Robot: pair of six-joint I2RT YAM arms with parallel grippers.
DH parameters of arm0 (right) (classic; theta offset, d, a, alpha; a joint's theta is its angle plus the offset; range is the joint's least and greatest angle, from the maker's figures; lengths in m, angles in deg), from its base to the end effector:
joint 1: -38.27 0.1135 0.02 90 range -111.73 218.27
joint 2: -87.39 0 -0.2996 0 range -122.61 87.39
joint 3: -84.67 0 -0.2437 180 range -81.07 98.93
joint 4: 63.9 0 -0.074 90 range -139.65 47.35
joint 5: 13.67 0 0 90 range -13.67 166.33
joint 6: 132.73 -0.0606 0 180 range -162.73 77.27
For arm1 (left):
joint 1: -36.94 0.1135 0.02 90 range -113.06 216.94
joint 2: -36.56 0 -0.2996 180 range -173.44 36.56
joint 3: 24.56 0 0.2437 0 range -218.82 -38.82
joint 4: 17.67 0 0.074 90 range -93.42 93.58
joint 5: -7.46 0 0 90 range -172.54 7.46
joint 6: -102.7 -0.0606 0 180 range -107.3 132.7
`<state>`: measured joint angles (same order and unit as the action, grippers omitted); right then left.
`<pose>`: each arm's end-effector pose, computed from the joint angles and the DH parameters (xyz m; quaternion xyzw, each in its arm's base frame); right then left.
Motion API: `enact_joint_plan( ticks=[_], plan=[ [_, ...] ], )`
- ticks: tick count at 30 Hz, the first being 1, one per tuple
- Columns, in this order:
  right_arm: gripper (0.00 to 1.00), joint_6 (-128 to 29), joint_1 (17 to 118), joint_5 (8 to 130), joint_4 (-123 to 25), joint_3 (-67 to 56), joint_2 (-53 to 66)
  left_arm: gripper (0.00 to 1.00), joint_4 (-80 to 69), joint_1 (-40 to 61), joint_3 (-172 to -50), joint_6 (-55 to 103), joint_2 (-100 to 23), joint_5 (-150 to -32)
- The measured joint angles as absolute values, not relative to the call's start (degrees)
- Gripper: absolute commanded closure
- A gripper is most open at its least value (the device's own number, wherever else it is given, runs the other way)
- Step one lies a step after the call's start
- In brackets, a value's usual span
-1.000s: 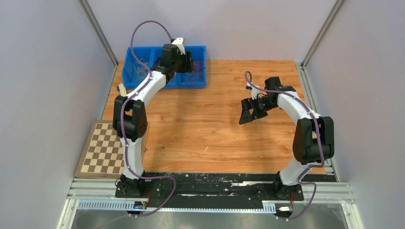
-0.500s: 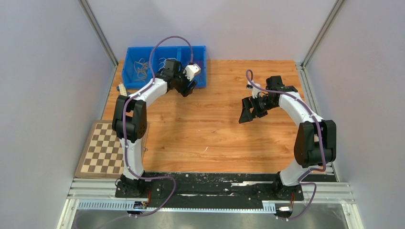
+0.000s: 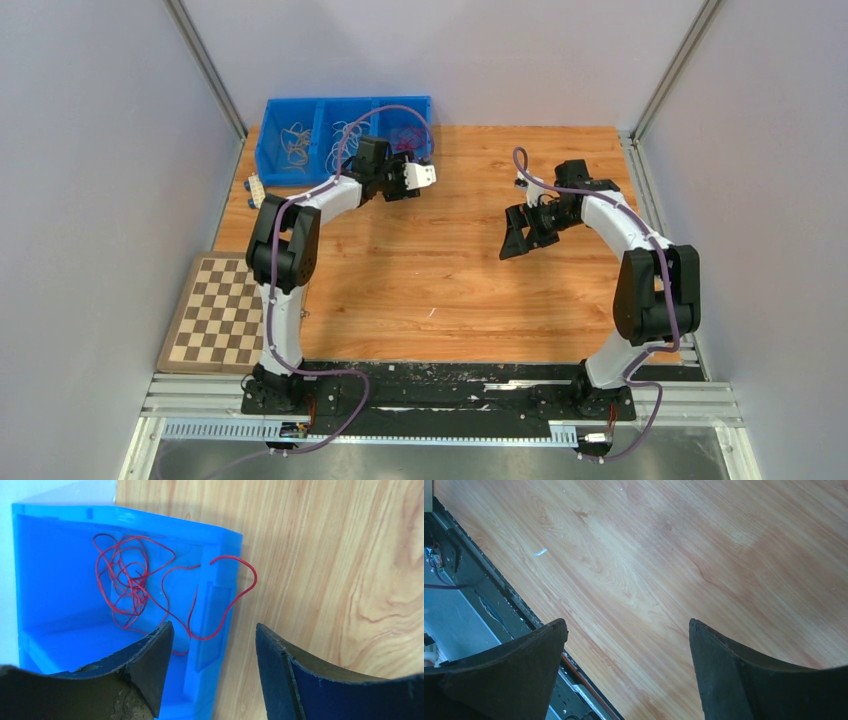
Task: Untangle the cables
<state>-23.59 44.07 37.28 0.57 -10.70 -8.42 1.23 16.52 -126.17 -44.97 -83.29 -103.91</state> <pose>0.3139 0.0703 0.2470 -0.2427 0.9040 0.3157 0.1554 0.4651 -0.1967 0.2183 0.6184 0.6314 -0.0176 0.4675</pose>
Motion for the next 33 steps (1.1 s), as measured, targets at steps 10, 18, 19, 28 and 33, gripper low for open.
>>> enact_joint_plan(
  ticks=[10,18,19,28,33],
  plan=[
    [0.1,-23.57,44.07,38.0,0.7,-10.49,-9.05,0.56,-1.55,16.45,-129.23,-50.9,-90.24,-103.21],
    [0.11,-23.57,44.07,38.51,0.72,-10.44,-9.09,0.74,-1.81,16.47,-131.0,-48.71,-90.2,-105.39],
    [0.11,-23.57,44.07,38.51,0.77,-10.35,-9.16,0.77,-1.59,16.47,-131.35,-48.14,-90.2,-105.83],
    [0.11,-23.57,44.07,38.53,0.81,-10.07,-9.82,1.0,2.12,16.78,-134.76,-44.67,-89.87,-109.11],
    [0.11,-23.57,44.07,38.53,0.88,-10.07,-9.82,1.0,4.44,17.37,-139.83,-39.9,-90.28,-109.9]
  ],
)
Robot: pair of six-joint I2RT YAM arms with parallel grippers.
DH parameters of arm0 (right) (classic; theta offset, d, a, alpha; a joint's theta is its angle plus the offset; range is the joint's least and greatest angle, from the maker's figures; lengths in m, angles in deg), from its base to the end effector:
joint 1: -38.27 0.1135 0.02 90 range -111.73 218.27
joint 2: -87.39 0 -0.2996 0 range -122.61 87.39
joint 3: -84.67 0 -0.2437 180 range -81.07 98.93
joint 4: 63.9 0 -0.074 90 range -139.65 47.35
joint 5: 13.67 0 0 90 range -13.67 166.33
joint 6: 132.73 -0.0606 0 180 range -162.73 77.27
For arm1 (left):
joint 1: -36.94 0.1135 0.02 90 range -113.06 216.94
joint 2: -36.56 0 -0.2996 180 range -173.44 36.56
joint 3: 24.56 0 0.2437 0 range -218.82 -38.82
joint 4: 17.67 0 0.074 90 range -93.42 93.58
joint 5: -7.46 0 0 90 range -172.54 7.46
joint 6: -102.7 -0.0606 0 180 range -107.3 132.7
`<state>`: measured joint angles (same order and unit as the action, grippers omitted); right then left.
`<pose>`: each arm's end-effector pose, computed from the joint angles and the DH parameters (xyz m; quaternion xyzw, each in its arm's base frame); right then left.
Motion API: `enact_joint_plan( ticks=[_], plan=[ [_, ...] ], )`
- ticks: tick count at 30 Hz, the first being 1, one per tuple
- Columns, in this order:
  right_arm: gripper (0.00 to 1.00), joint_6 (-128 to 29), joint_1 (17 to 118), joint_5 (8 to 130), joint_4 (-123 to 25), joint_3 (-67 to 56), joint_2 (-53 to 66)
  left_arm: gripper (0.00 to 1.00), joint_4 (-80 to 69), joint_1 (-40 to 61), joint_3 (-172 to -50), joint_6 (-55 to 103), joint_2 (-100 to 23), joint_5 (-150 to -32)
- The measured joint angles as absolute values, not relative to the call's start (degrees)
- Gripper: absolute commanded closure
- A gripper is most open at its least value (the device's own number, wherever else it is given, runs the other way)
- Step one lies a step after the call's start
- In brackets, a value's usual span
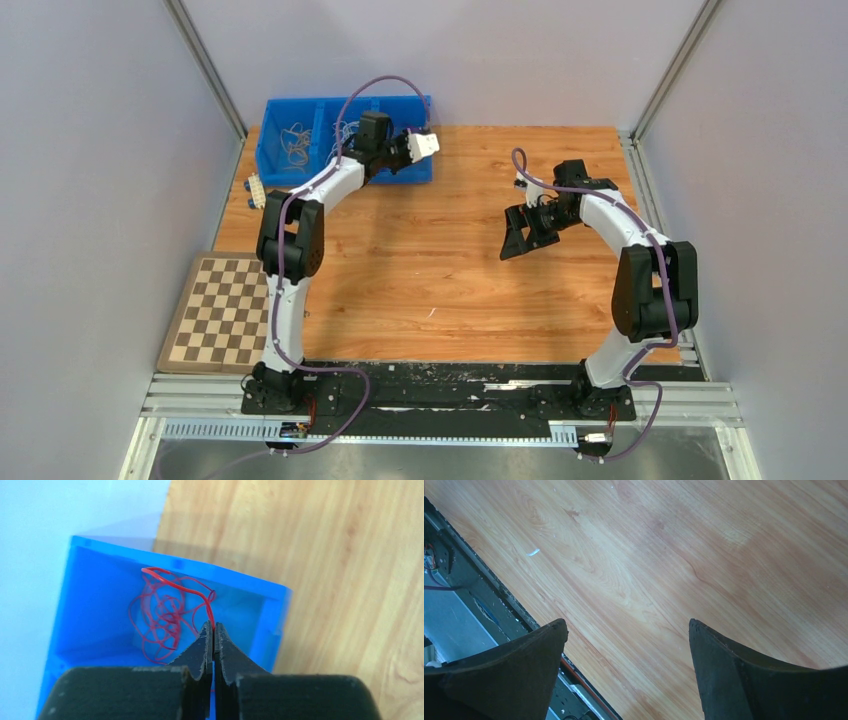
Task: Untangle the cables
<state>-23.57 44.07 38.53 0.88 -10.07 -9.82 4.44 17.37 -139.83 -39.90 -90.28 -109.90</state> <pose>0.3186 0.0697 0.2416 -0.2396 0.9095 0.3068 0.1460 0.5040 -0.2087 0.2335 0.5947 0.6265 -0.0696 0.4989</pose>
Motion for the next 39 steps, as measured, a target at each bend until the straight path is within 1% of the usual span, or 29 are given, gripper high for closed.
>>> enact_joint_plan(
  ticks=[5,8,10,16,22,28,33,36,39],
  plan=[
    [0.11,-23.57,44.07,38.59,0.9,-10.07,-9.82,1.0,5.38,18.44,-150.52,-30.87,-93.93,-109.15],
    [0.11,-23.57,44.07,38.83,0.9,-10.07,-9.82,1.0,6.65,19.53,-159.89,-21.28,-98.26,-109.07],
    [0.11,-23.57,44.07,38.97,0.92,-10.07,-9.84,1.0,6.8,20.63,-162.51,-14.53,-99.22,-109.85],
    [0.11,-23.57,44.07,39.03,0.92,-10.07,-10.32,1.0,5.73,22.77,-160.33,-0.14,-97.1,-112.0],
    [0.11,-23.57,44.07,39.01,0.96,-9.48,-11.94,1.0,4.86,23.64,-157.99,14.28,-92.12,-114.03],
    [0.11,-23.57,44.07,38.94,0.99,-9.2,-12.35,1.0,2.23,24.1,-157.88,23.22,-85.17,-116.74],
    [0.12,-23.59,44.07,38.79,1.07,-8.87,-12.85,1.0,3.0,24.19,-163.56,26.61,-84.78,-116.59],
    [0.12,-23.59,44.07,38.79,1.07,-8.54,-13.03,1.0,4.44,24.3,-169.62,27.96,-87.51,-115.65],
    [0.12,-23.59,44.07,38.81,1.07,-8.37,-13.23,1.0,4.44,24.32,-172.7,29.36,-91.01,-114.57]
  ],
)
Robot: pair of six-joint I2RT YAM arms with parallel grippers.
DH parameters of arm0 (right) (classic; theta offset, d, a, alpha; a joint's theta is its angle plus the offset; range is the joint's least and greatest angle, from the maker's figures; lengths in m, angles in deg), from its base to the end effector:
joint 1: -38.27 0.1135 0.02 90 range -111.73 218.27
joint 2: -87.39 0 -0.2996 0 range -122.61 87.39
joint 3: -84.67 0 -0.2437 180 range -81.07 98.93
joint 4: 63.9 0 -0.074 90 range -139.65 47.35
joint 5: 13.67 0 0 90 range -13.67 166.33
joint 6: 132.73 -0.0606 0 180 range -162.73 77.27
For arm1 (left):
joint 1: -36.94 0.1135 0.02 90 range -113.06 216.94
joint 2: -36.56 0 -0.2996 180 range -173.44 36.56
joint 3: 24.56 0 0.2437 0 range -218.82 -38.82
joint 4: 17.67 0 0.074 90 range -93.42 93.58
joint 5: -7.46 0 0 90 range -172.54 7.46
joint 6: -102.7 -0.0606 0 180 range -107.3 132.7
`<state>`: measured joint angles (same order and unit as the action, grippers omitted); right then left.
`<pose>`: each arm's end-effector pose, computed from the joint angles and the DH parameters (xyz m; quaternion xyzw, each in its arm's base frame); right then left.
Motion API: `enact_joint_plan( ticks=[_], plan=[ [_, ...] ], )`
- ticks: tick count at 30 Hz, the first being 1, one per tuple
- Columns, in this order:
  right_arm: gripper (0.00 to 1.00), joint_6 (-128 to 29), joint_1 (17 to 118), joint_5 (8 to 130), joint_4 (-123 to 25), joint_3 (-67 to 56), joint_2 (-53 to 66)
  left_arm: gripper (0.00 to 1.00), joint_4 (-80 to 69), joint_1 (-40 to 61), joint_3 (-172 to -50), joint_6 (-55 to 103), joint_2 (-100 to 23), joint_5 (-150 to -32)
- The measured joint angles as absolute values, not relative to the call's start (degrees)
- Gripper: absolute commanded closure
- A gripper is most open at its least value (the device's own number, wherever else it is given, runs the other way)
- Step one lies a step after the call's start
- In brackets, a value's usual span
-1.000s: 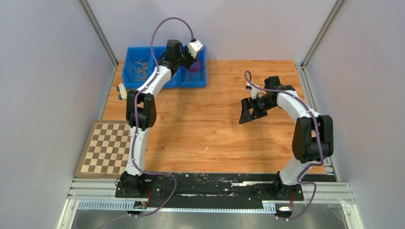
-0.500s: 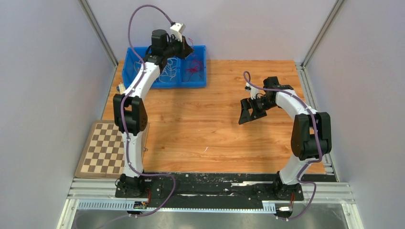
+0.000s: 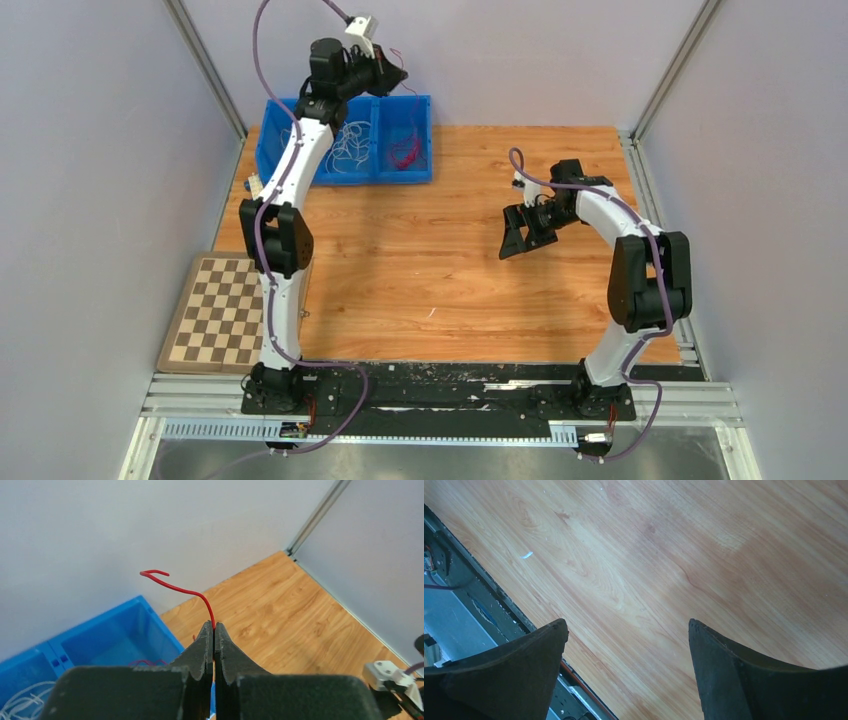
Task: Untangle the cables
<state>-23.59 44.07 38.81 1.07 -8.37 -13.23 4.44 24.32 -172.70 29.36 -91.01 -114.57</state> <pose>0.3306 0.0707 0.2307 -0.2346 0.9131 0.3070 0.1303 0.5357 -0.1529 0.4332 0.1680 0.6951 -0.3607 0.5987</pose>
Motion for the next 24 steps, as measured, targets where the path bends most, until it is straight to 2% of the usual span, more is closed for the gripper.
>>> enact_joint_plan(
  ticks=[1,3,4,6,8,13,16,17,19,24],
  plan=[
    [0.12,-23.59,44.07,38.86,1.1,-8.32,-13.38,0.99,4.42,24.34,-172.94,29.6,-91.99,-114.29],
    [0.12,-23.59,44.07,38.97,1.12,-8.32,-13.68,0.86,4.44,24.36,-173.14,30.02,-94.96,-113.42],
    [0.12,-23.59,44.07,39.01,1.12,-8.32,-13.82,0.73,4.48,24.38,-173.16,29.97,-96.34,-112.96],
    [0.11,-23.59,44.07,39.21,1.12,-8.32,-13.9,0.53,5.12,24.41,-173.88,29.38,-99.97,-111.67],
    [0.11,-23.57,44.07,39.4,1.12,-8.32,-13.88,0.43,6.28,24.52,-174.45,28.77,-103.07,-110.2],
    [0.12,-23.57,44.18,39.42,1.14,-8.3,-13.88,0.29,9.21,24.8,-174.43,25.54,-103.77,-108.02],
    [0.12,-23.59,44.23,39.31,1.25,-7.99,-13.99,0.13,9.9,25.08,-173.9,23.72,-100.86,-106.82],
    [0.12,-23.59,44.23,39.16,1.34,-7.69,-14.14,0.04,10.47,25.17,-173.62,23.16,-99.53,-106.4],
    [0.12,-23.59,44.23,38.75,1.31,-6.94,-14.52,0.01,11.7,25.63,-173.16,22.52,-96.69,-106.2],
    [0.1,-23.44,44.23,38.38,1.51,-6.11,-14.58,0.0,17.86,27.25,-173.09,21.23,-89.04,-109.2]
  ],
)
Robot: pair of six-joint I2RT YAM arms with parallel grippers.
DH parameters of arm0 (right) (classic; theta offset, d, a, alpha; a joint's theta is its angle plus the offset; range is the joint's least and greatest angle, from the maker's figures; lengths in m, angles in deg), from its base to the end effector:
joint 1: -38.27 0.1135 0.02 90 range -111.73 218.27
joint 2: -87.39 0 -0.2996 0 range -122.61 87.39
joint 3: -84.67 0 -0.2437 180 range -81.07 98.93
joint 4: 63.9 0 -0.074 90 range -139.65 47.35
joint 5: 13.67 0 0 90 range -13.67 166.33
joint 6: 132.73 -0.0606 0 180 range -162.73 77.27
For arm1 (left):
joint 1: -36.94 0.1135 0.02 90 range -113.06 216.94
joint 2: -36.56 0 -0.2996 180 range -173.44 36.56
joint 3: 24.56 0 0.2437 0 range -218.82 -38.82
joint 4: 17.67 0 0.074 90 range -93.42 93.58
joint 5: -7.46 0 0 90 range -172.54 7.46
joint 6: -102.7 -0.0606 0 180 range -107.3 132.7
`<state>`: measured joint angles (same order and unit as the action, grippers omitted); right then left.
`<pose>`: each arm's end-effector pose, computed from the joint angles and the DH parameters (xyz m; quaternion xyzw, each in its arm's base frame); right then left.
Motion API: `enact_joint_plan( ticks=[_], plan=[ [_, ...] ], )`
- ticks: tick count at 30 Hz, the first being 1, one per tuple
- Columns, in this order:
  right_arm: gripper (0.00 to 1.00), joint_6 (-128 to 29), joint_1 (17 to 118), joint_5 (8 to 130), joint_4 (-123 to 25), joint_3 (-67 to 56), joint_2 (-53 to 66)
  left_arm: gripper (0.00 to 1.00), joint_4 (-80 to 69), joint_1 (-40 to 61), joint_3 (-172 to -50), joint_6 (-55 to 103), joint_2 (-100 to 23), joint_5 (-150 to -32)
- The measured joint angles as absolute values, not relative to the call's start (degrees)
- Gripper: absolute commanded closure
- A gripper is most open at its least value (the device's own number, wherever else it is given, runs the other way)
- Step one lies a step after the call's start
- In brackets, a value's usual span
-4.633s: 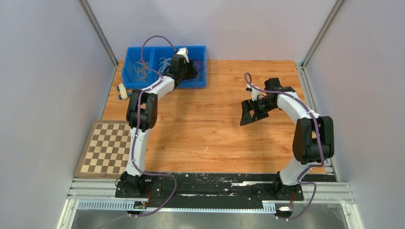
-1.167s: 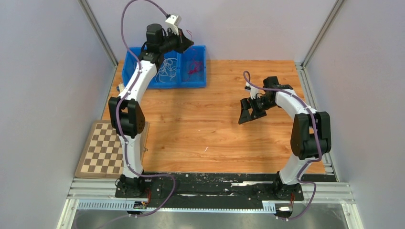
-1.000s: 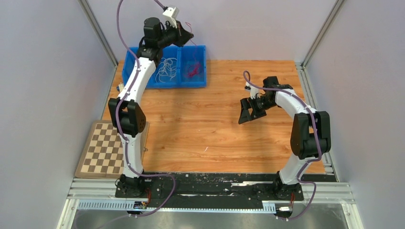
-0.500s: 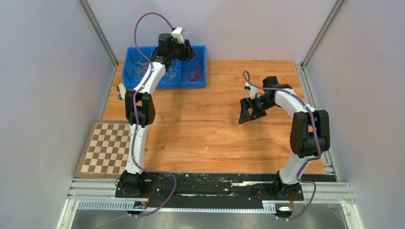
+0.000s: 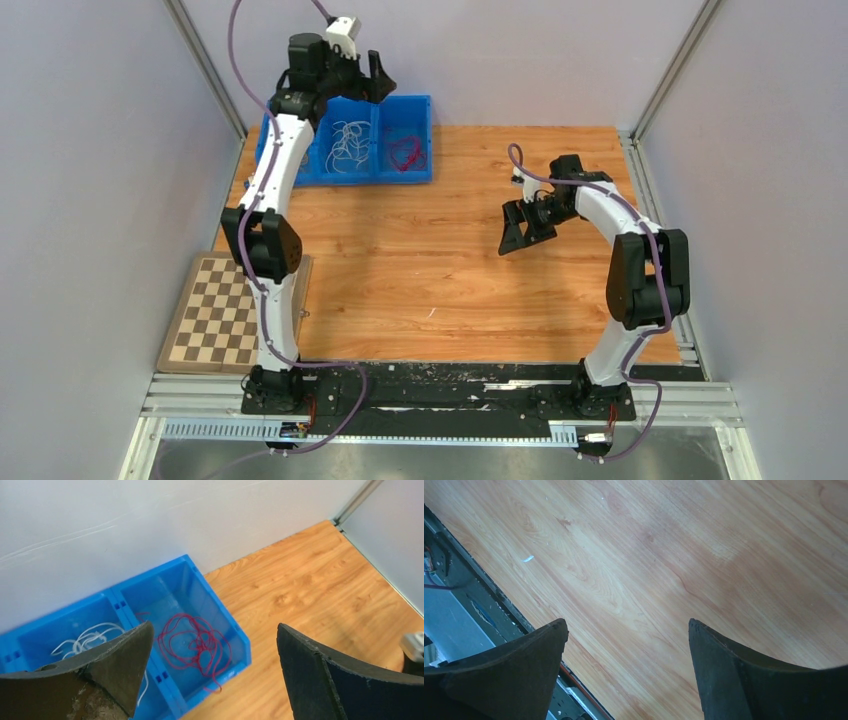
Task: Untangle the cables
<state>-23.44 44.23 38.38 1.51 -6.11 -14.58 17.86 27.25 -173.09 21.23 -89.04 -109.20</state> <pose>0.3391 0.0729 0.2336 -0.2383 0.9105 0.3099 0.1344 0.5316 -0.1184 0.4241 0.1518 0.7579 -0.2740 0.5722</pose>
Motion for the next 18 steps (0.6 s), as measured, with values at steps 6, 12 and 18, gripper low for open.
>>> enact_joint_plan(
  ticks=[6,12,18],
  plan=[
    [0.02,-18.41,43.72,41.94,4.44,-2.53,-14.12,0.0,33.62,30.42,-173.71,15.92,-81.15,-112.08],
    [0.0,-16.73,40.2,42.66,5.07,1.21,-11.7,0.0,44.85,37.98,-161.77,14.22,-68.19,-115.8],
    [0.0,-19.98,39.05,41.37,2.06,-2.14,-7.28,0.0,53.97,44.73,-144.18,11.09,-56.84,-113.33]
  ],
)
